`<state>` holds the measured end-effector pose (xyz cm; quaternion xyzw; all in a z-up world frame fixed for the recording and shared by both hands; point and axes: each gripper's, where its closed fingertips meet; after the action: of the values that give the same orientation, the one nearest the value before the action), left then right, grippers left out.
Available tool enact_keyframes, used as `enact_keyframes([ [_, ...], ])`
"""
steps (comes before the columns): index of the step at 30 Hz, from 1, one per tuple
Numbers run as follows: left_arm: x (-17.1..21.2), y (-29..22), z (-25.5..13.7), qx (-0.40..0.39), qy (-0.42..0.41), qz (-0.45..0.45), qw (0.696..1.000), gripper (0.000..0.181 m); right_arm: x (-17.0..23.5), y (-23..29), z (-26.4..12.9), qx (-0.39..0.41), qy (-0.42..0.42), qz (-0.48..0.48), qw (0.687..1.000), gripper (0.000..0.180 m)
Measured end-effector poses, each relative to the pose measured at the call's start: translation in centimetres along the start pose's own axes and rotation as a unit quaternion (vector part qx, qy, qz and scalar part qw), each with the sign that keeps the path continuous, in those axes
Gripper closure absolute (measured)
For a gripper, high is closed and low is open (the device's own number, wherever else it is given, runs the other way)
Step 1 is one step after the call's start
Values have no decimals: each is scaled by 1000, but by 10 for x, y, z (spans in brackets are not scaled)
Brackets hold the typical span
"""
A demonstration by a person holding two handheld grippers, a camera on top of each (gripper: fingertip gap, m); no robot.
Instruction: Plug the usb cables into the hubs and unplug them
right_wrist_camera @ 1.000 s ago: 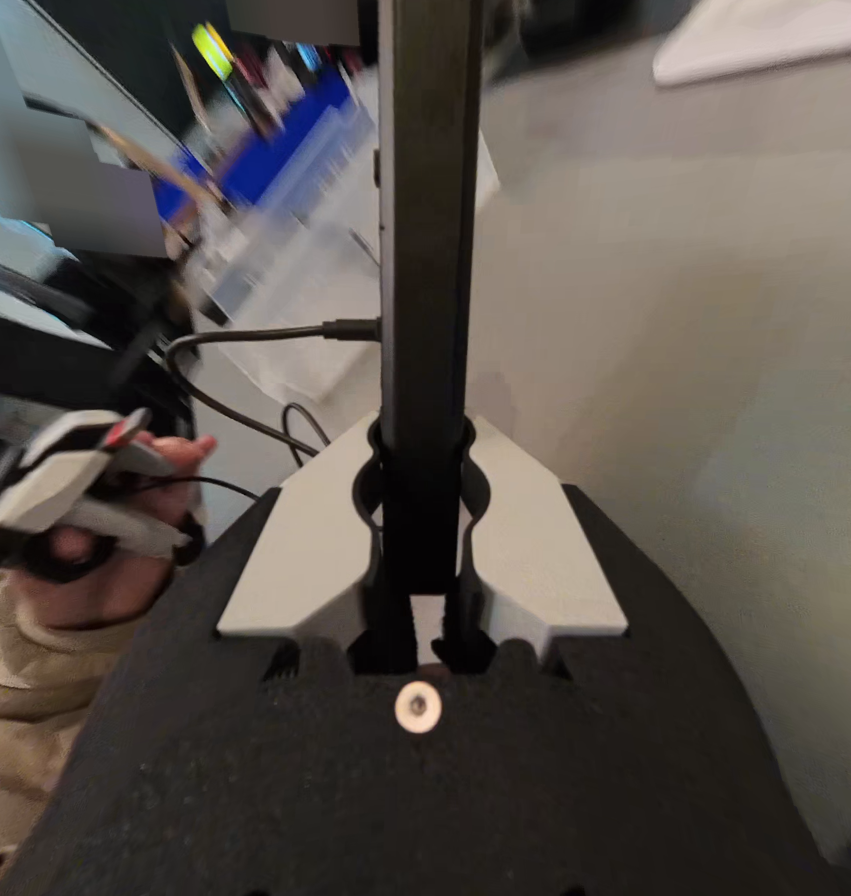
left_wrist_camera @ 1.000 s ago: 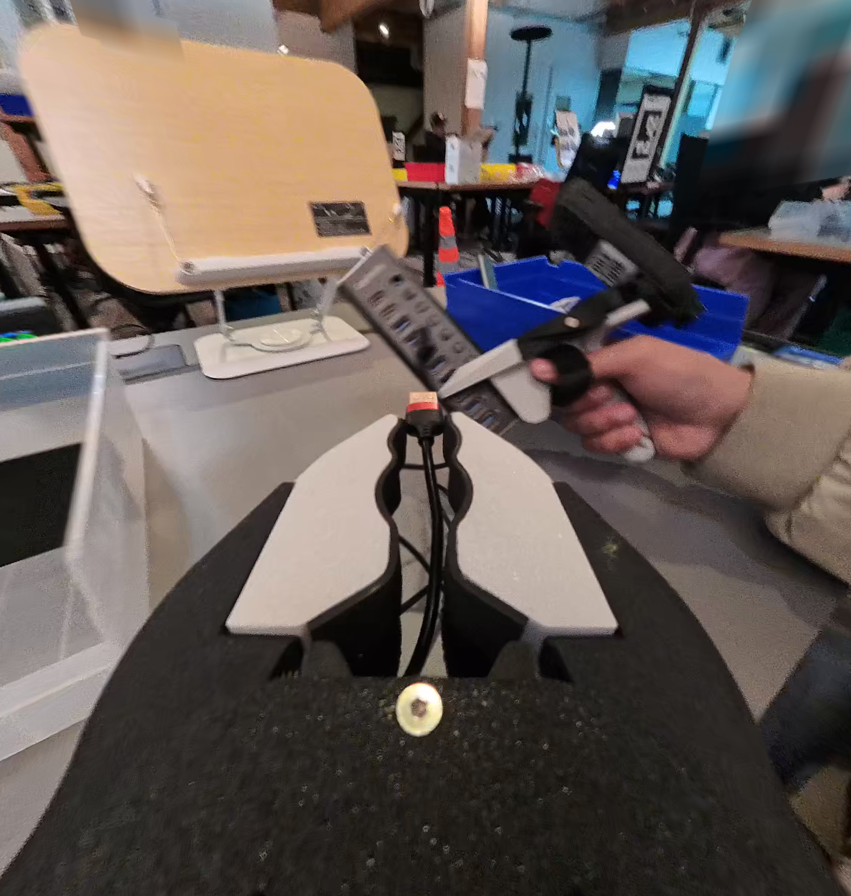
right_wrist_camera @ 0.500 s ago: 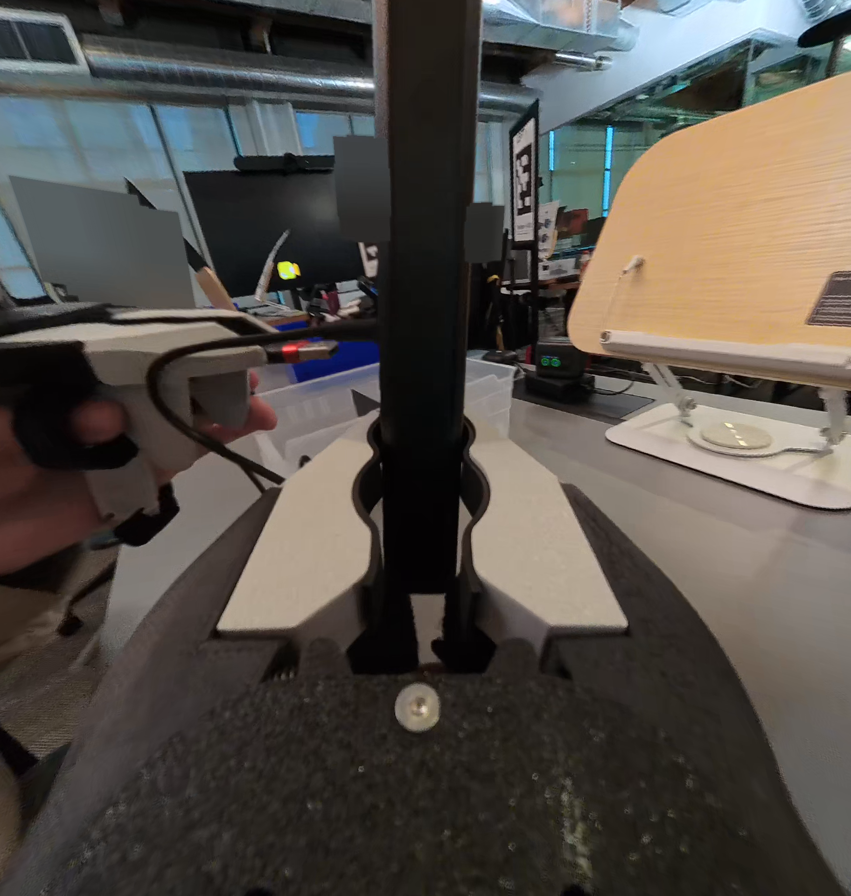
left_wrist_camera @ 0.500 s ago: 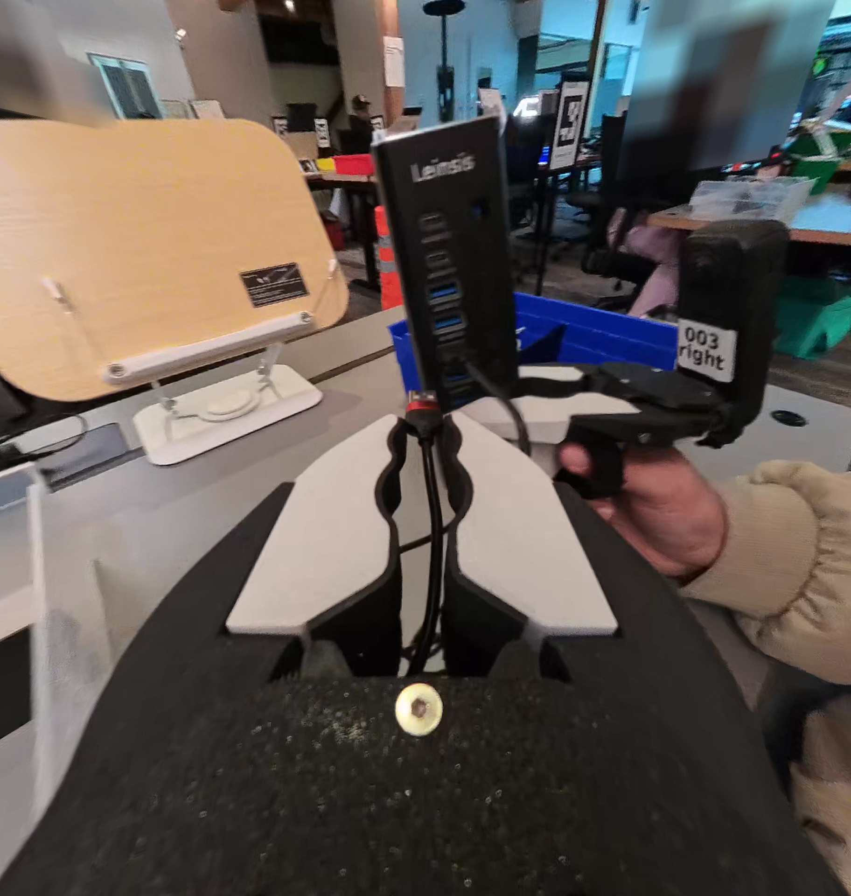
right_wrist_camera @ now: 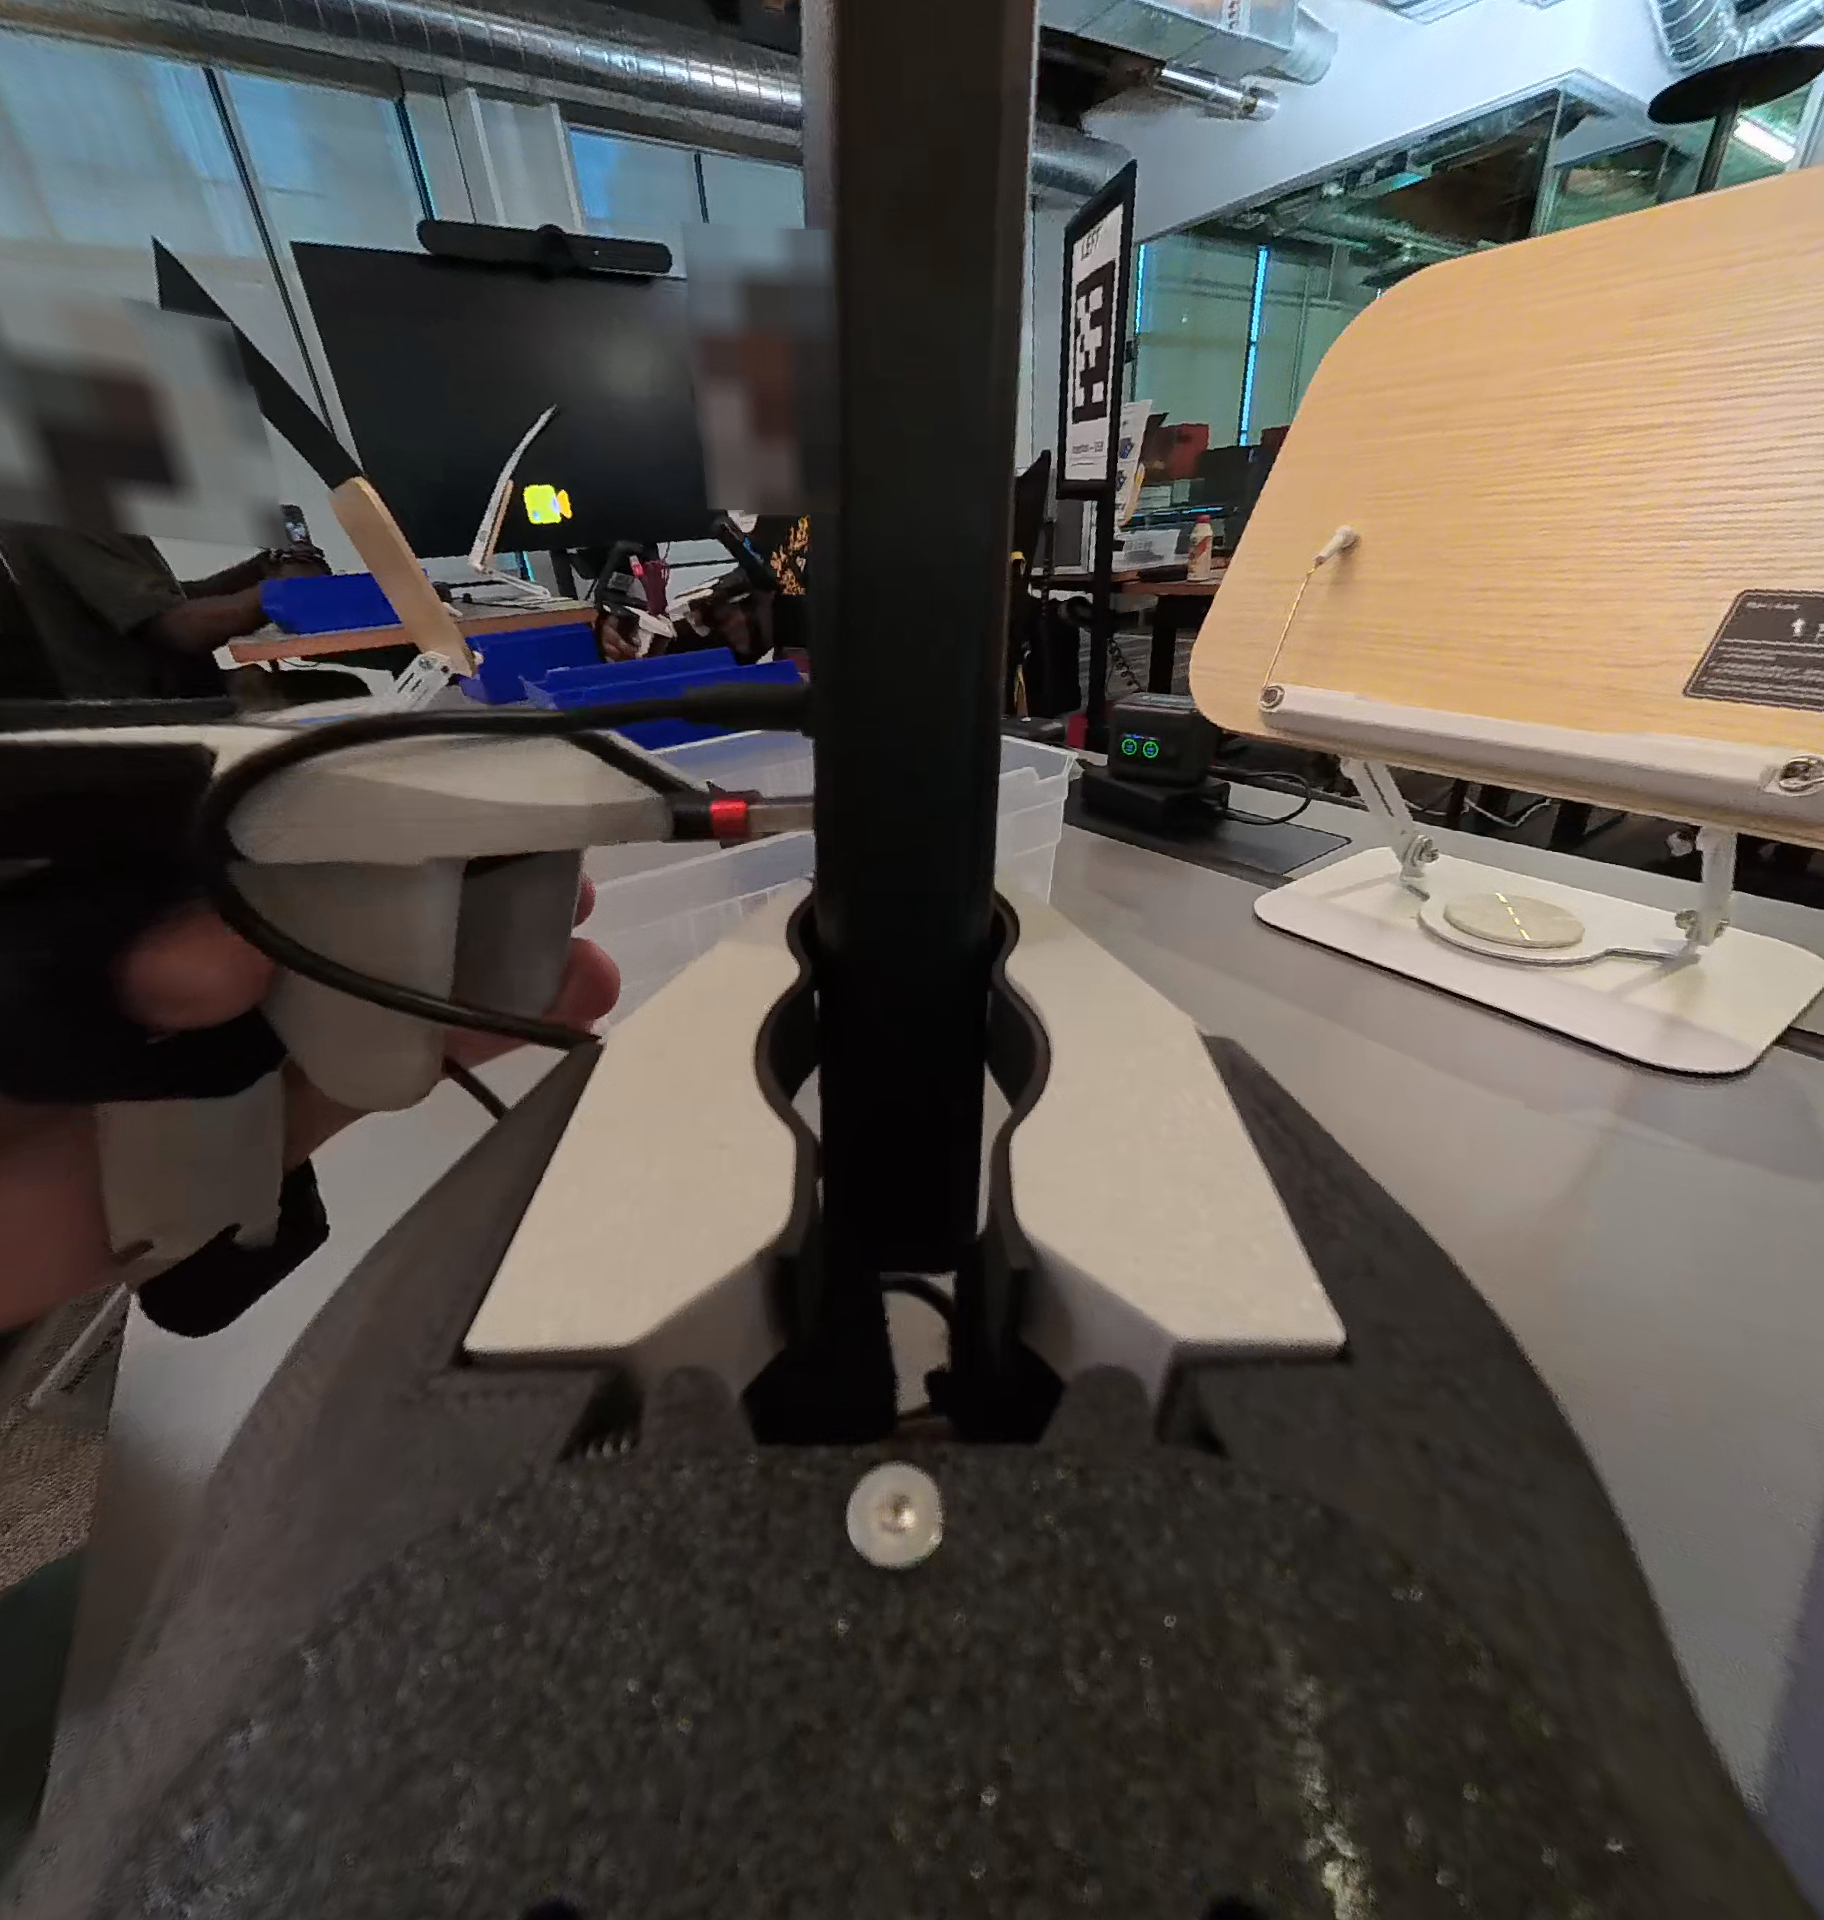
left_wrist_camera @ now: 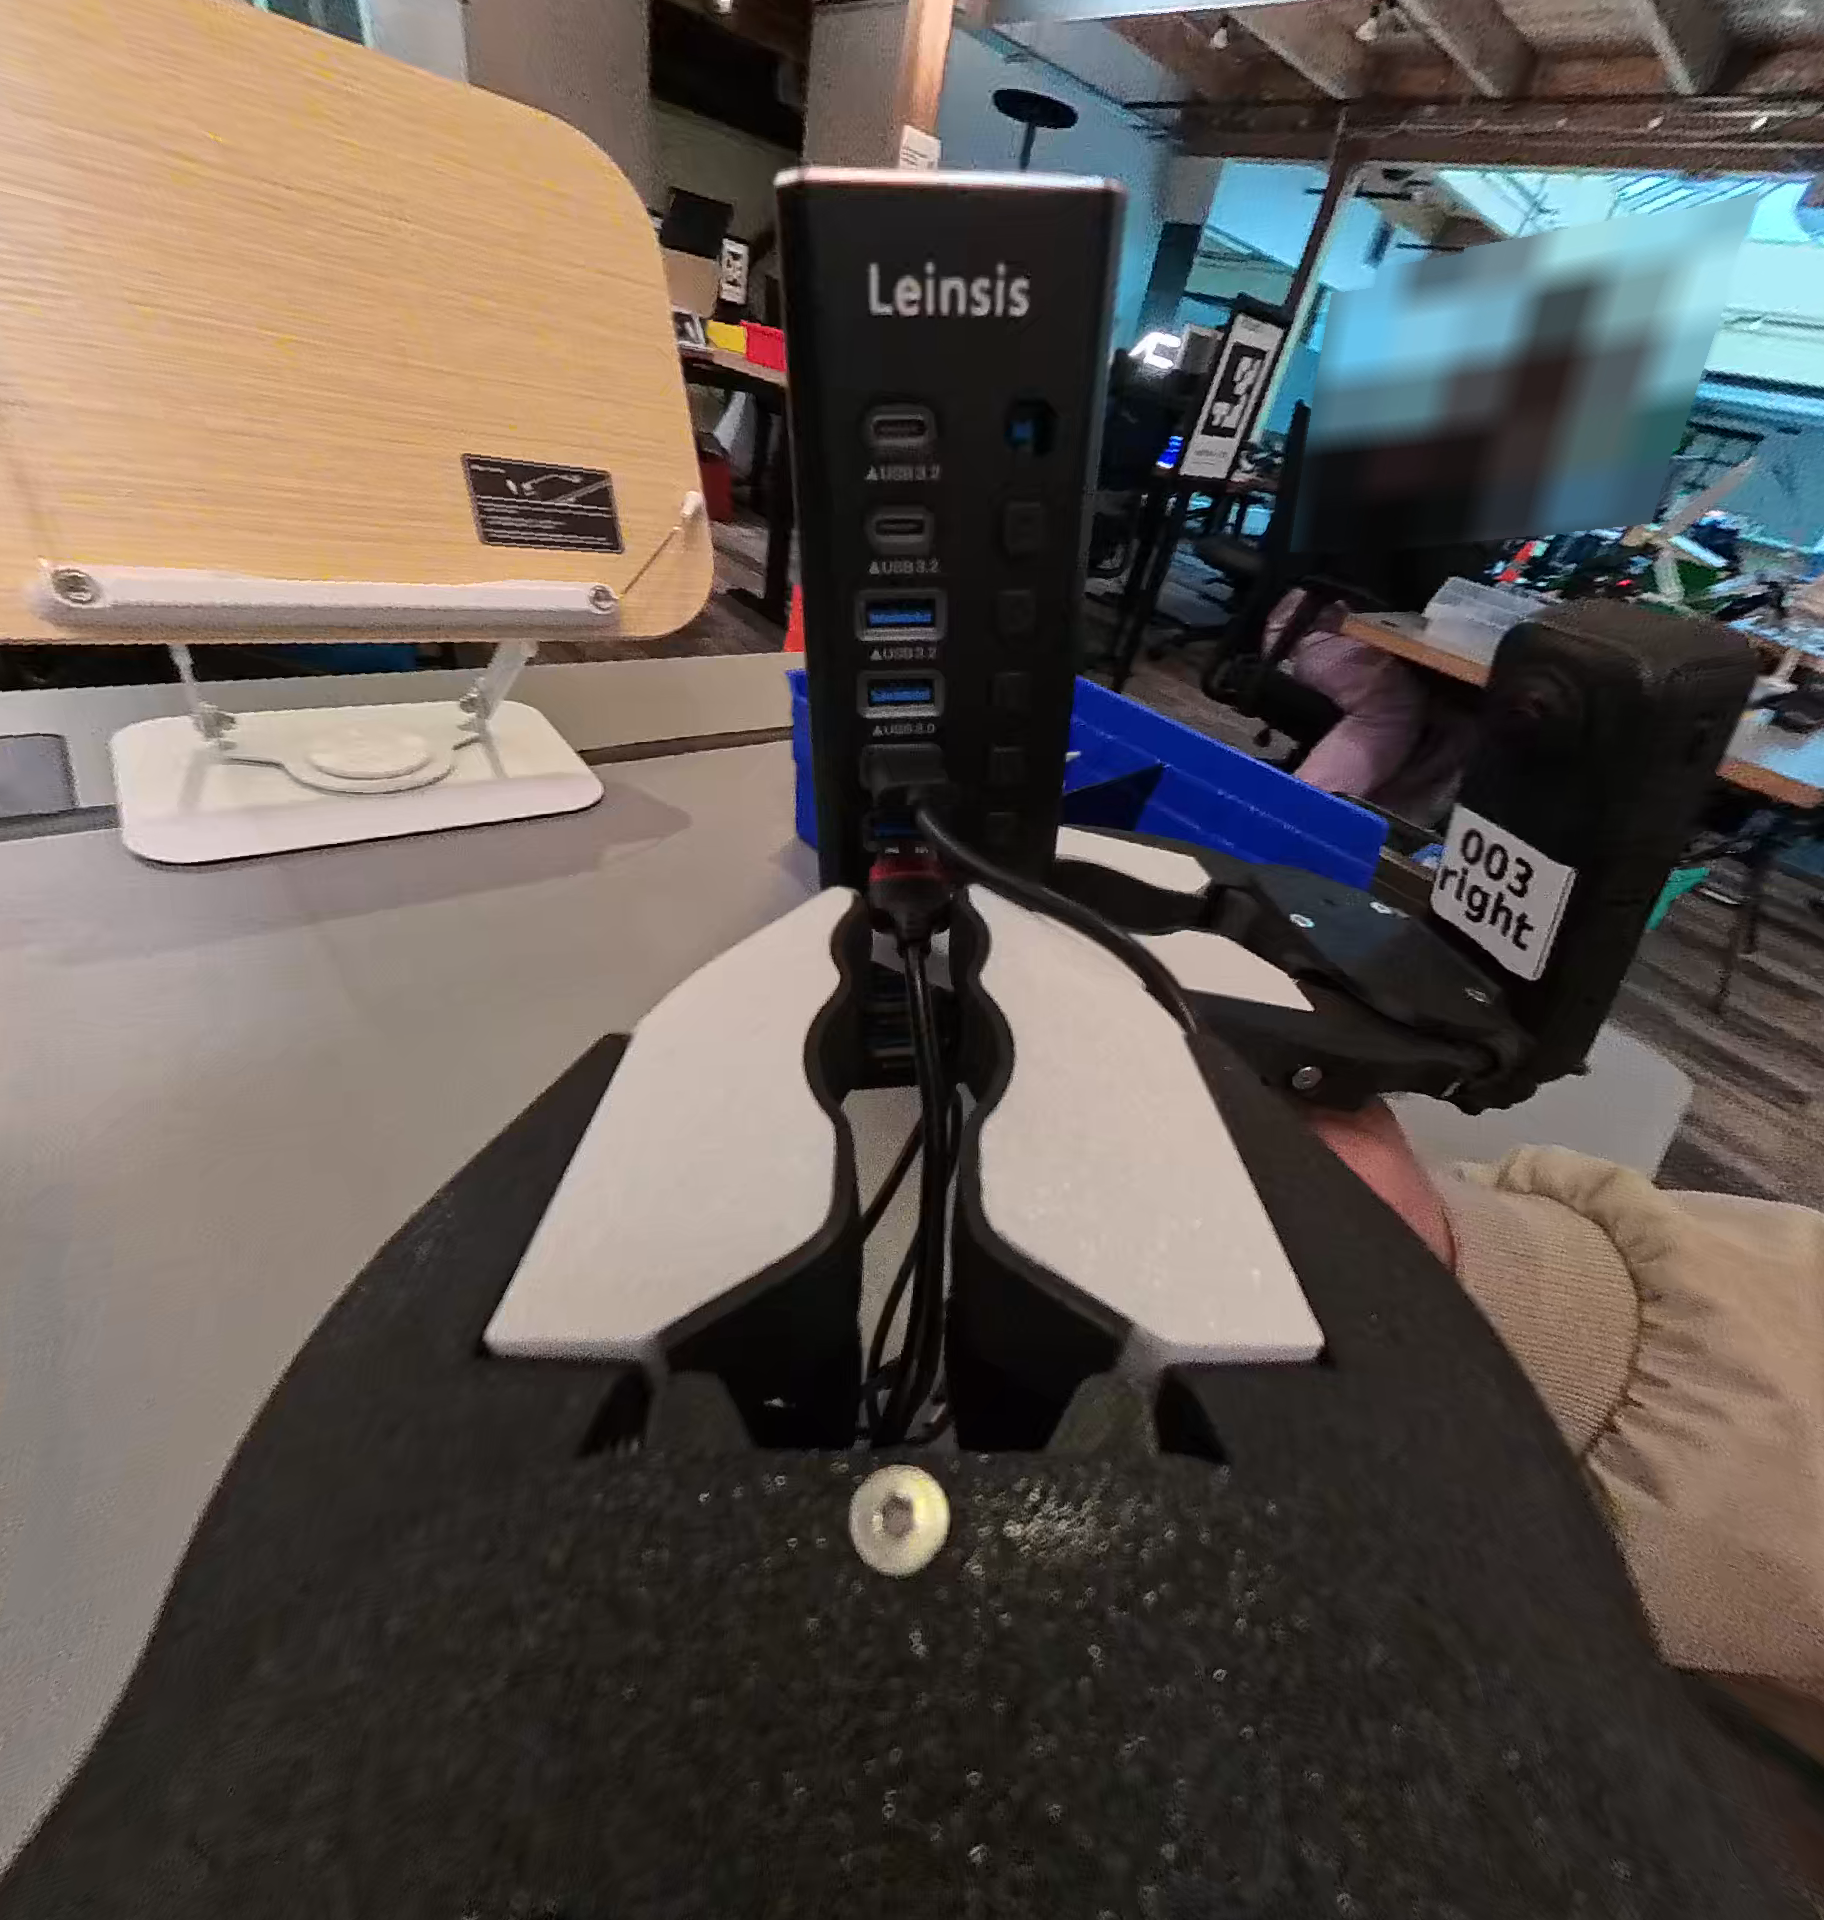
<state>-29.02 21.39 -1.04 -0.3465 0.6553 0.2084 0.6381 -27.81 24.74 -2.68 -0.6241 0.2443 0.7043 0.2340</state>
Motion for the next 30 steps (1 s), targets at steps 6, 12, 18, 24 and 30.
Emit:
enact_keyframes([
  [6,0,-1,0,-2,-9,7,1000,166,3,2,1,-6,3,11,1000,154],
  [12,1,2,0,-25,-20,14,999,166,4,6,2,-2,7,4,1000,153],
  [18,0,5,-1,-25,-21,9,999,167,9,8,3,8,45,-39,998,152],
  [24,0,6,0,-8,-7,24,1000,166,7,10,3,30,57,-41,997,153],
  [30,-1,9,1,-7,-24,12,1000,166,10,11,6,15,59,-9,998,153],
])
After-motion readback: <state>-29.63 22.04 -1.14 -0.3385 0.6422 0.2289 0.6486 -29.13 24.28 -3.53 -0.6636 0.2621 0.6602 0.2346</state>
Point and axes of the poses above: each gripper's, where its closed fingertips meet, z out along the fingers, x out of its underside, y = z × x across the jaws, and after that the axes turned 10 degrees about -x, right-handed
